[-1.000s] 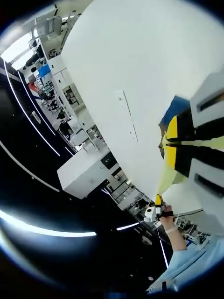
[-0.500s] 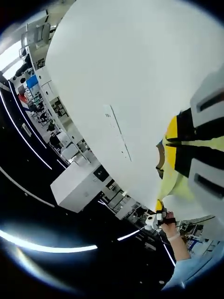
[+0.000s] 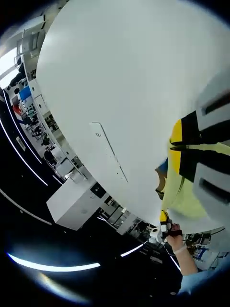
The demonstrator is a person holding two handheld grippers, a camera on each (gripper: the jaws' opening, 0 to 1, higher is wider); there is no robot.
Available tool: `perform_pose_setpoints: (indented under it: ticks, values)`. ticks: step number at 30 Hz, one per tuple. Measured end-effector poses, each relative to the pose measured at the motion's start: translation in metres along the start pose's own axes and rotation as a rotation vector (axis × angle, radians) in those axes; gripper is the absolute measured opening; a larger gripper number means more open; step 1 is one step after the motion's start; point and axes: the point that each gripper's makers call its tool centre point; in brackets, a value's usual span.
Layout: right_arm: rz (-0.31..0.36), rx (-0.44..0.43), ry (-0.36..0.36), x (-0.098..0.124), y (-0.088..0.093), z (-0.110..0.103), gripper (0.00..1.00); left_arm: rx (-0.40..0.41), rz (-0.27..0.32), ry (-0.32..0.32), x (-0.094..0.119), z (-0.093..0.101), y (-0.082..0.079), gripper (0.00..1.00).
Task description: Fold the garment on the visible template until the final outline fits inside the template.
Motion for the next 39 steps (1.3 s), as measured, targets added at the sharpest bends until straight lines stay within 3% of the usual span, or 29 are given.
perform_pose_setpoints:
  ticks: [9, 12, 15, 17, 20, 22, 31, 34, 39]
  values:
    - [-0.018, 0.016, 0.008, -0.004, 0.005, 0.004, 0.00, 0.000, 0.009, -0.010, -0.004, -0.006, 0.003, 0.00]
    - [-0.021, 0.025, 0.000, -0.003, 0.005, 0.001, 0.00, -0.044, 0.023, 0.000, -0.002, -0.004, 0.001, 0.00]
    - [-0.039, 0.113, 0.009, -0.002, 0.009, 0.001, 0.00, -0.103, 0.037, -0.025, -0.002, -0.006, -0.001, 0.01]
    - [-0.056, 0.171, 0.002, -0.003, 0.013, -0.003, 0.09, -0.149, 0.051, -0.049, -0.001, -0.009, -0.004, 0.01]
    - [-0.079, 0.194, 0.002, -0.003, 0.020, -0.006, 0.22, -0.161, 0.055, -0.039, 0.001, -0.006, -0.004, 0.01]
    - [-0.099, 0.224, 0.006, -0.003, 0.024, -0.005, 0.19, -0.134, 0.048, -0.020, 0.002, -0.004, -0.004, 0.02]
    - [-0.083, 0.157, -0.020, -0.007, 0.021, -0.006, 0.12, 0.011, 0.028, 0.049, 0.005, 0.007, -0.001, 0.01]
    - [-0.082, 0.150, -0.012, -0.010, 0.021, -0.003, 0.08, 0.023, 0.025, 0.056, 0.003, 0.009, -0.002, 0.00]
    - [-0.036, 0.116, -0.029, -0.015, 0.012, -0.006, 0.07, 0.064, 0.064, 0.076, -0.001, 0.015, -0.014, 0.01]
Point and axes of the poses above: the point that each gripper's makers call its tool centre point, and the gripper's own axes: x roughly backward along the fingers, z roughly to its right, y roughly out of its underside, and after that the axes turned 5 degrees about -y, right-handed
